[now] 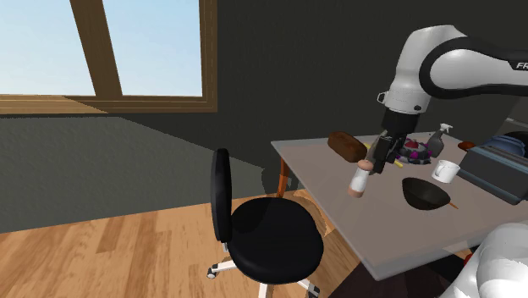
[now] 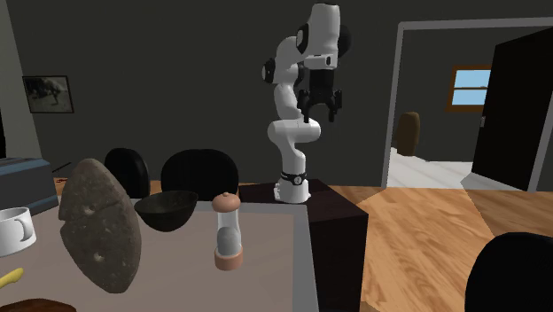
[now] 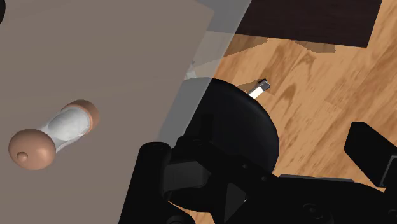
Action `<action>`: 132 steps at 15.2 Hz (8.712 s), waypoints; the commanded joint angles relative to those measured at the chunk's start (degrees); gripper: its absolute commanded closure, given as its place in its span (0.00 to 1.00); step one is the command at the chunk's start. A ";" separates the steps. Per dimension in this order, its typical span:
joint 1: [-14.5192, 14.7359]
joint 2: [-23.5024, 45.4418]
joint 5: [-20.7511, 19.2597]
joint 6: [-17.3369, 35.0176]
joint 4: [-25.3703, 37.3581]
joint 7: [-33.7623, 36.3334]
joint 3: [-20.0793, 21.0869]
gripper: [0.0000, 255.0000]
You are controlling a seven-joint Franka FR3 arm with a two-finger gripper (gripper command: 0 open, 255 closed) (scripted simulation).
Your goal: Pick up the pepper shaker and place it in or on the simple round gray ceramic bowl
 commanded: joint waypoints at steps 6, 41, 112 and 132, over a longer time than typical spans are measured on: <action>-1.89 6.50 -2.36 5.30 1.51 -5.93 -6.27 0.00; -10.72 61.26 18.63 21.08 32.47 -42.82 -27.26 0.00; -32.61 62.33 15.88 -16.60 67.88 -67.12 -39.48 1.00; -28.66 58.91 13.76 0.44 48.00 -66.93 -39.08 1.00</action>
